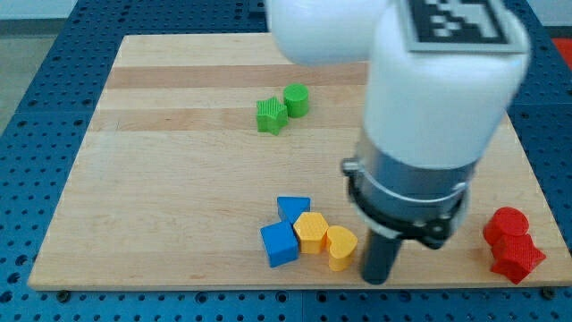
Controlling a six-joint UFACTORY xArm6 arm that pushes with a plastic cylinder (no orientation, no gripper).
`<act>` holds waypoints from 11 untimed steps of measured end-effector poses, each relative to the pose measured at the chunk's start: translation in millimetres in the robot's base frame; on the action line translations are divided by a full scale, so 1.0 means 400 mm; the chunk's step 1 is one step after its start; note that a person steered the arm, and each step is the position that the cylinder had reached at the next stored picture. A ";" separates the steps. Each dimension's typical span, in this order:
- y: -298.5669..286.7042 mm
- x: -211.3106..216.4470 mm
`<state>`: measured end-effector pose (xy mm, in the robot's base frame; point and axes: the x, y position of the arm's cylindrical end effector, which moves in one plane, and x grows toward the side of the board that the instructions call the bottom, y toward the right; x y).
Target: Place the arm above the triangle
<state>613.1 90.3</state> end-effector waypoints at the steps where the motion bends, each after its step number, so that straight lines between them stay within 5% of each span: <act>1: 0.060 -0.096; 3: -0.010 -0.282; 11: -0.162 -0.292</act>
